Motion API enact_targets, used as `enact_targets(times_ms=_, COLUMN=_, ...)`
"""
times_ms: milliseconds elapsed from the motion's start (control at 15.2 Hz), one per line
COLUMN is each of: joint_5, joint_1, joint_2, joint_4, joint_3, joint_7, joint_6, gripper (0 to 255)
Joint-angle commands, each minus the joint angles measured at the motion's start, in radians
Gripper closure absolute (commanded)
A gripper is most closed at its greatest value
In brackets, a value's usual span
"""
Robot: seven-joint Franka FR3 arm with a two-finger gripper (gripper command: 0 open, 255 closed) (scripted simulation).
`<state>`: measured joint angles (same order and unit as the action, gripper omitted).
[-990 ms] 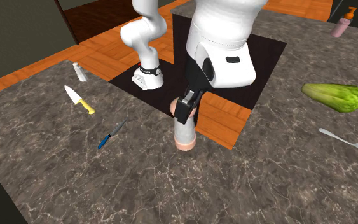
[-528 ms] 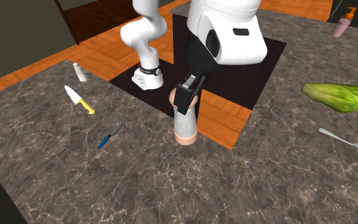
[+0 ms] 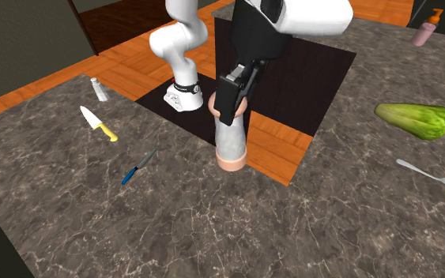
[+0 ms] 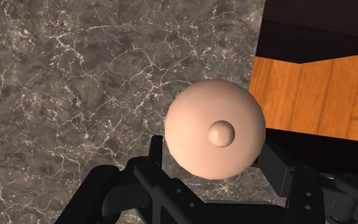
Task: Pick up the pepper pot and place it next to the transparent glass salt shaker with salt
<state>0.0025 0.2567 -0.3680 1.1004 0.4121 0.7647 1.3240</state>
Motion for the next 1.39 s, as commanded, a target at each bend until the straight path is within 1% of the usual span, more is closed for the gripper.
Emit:
enact_targets(times_ms=0, joint_5=0.008, joint_1=0.010, joint_2=-0.023, joint_4=-0.062, joint_3=0.000, joint_7=0.005, joint_6=-0.039, gripper=255)
enact_targets(times_ms=396, joint_5=0.039, joint_1=0.054, joint_2=-0.109, joint_4=-0.278, joint_3=0.000, joint_7=0.025, joint_6=-0.170, gripper=255)
enact_targets(times_ms=462, joint_5=0.012, joint_1=0.029, joint_2=-0.033, joint_4=-0.158, joint_3=0.006, joint_7=0.028, joint_6=-0.124, gripper=255)
enact_targets(times_ms=528, joint_5=-0.011, joint_1=0.011, joint_2=0.030, joint_4=-0.063, joint_3=0.013, joint_7=0.030, joint_6=-0.089, gripper=255)
enact_targets(times_ms=726, joint_5=-0.073, joint_1=-0.020, joint_2=0.186, joint_4=0.151, joint_3=0.024, joint_7=0.033, joint_6=-0.020, gripper=255)
enact_targets(times_ms=990, joint_5=-0.146, joint_1=-0.031, joint_2=0.358, joint_4=0.357, joint_3=0.030, joint_7=0.038, joint_6=0.030, gripper=255)
enact_targets(times_ms=1320, joint_5=-0.227, joint_1=-0.019, joint_2=0.545, joint_4=0.549, joint_3=0.034, joint_7=0.052, joint_6=0.056, gripper=255)
